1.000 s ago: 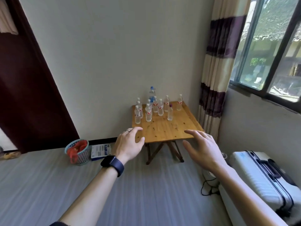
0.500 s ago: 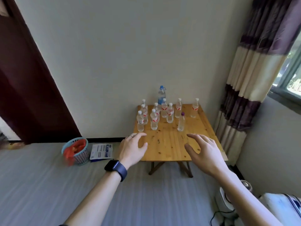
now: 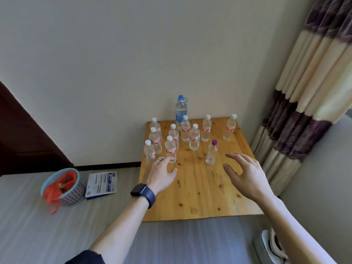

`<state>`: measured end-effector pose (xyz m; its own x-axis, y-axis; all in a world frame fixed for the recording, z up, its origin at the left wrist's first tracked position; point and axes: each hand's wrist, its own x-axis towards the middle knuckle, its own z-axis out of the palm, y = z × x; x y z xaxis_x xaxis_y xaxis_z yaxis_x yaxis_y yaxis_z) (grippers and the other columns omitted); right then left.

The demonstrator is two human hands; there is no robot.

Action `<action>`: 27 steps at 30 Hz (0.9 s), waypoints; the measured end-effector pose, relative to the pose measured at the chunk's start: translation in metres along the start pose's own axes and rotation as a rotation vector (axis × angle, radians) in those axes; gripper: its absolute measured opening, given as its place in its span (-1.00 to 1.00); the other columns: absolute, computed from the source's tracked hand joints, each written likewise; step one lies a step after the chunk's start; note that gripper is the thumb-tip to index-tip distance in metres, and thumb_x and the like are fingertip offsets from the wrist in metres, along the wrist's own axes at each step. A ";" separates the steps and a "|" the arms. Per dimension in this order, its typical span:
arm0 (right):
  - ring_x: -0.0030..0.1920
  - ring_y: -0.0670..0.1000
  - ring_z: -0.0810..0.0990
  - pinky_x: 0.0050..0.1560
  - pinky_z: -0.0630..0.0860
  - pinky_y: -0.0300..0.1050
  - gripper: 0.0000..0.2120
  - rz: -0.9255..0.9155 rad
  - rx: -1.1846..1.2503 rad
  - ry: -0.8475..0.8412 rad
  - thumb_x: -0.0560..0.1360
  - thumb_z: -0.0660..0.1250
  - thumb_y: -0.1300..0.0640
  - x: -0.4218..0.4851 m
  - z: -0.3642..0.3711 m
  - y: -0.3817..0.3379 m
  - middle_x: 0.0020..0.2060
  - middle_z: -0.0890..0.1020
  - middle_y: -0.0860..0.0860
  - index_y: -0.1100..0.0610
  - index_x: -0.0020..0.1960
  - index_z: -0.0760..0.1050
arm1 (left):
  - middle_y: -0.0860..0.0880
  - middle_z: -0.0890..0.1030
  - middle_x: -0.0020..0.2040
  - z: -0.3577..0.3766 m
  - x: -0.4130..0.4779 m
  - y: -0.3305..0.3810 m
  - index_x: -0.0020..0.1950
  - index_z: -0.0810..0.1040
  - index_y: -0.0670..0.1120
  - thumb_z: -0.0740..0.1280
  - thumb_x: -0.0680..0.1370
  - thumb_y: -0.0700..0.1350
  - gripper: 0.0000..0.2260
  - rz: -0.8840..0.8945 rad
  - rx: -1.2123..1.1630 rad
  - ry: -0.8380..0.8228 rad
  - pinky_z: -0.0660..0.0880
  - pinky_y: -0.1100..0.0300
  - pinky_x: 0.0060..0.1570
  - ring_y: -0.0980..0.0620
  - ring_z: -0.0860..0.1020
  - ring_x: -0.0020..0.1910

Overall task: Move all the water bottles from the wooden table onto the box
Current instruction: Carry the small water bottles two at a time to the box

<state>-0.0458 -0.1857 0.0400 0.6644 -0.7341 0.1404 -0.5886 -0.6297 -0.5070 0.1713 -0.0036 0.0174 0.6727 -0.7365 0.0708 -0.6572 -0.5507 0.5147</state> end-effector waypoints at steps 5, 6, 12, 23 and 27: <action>0.43 0.07 0.35 0.37 0.33 -0.01 -0.57 0.104 -0.013 -0.068 0.55 0.28 -0.23 0.071 0.034 0.027 0.38 0.49 -0.10 -0.19 0.40 0.41 | 0.10 0.56 0.27 0.031 0.075 -0.021 0.33 0.48 0.14 0.31 0.56 0.10 -0.67 -0.056 -0.031 -0.069 0.49 0.18 0.04 0.05 0.52 0.21; 0.42 0.07 0.36 0.35 0.34 -0.02 -0.56 0.116 -0.017 -0.093 0.55 0.28 -0.23 0.086 0.041 0.033 0.38 0.49 -0.09 -0.19 0.40 0.41 | 0.09 0.57 0.26 0.037 0.088 -0.026 0.33 0.47 0.15 0.31 0.56 0.11 -0.67 -0.078 -0.049 -0.082 0.50 0.17 0.04 0.04 0.53 0.20; 0.37 0.13 0.42 0.30 0.40 0.00 -0.51 0.174 0.005 -0.241 0.54 0.31 -0.21 0.188 0.090 0.070 0.35 0.52 -0.01 -0.14 0.43 0.37 | 0.03 0.53 0.28 0.075 0.170 -0.044 0.40 0.36 0.14 0.35 0.54 0.12 -0.56 -0.252 -0.148 -0.078 0.47 0.17 -0.05 0.01 0.53 0.17; 0.06 0.24 0.62 -0.06 0.58 0.03 -0.07 0.489 -0.071 -0.474 0.35 0.08 -0.61 0.314 0.166 0.113 0.11 0.63 0.16 0.07 0.44 0.26 | -0.11 0.34 0.41 0.135 0.285 -0.071 0.53 0.15 0.07 0.42 0.51 0.06 -0.32 -0.506 -0.135 -0.098 0.36 0.10 0.09 -0.15 0.37 0.35; 0.10 0.27 0.60 -0.07 0.47 0.01 -0.07 0.545 -0.075 -0.518 0.36 0.09 -0.61 0.322 0.191 0.112 0.05 0.64 0.19 0.14 0.37 0.30 | -0.05 0.50 0.20 0.158 0.293 -0.089 0.37 0.28 0.10 0.42 0.48 0.08 -0.47 -0.597 -0.219 -0.056 0.44 0.11 -0.06 -0.10 0.49 0.17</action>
<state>0.1902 -0.4443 -0.1338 0.3905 -0.7449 -0.5410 -0.9135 -0.2407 -0.3280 0.3732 -0.2324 -0.1424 0.8788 -0.3501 -0.3242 -0.0856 -0.7840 0.6148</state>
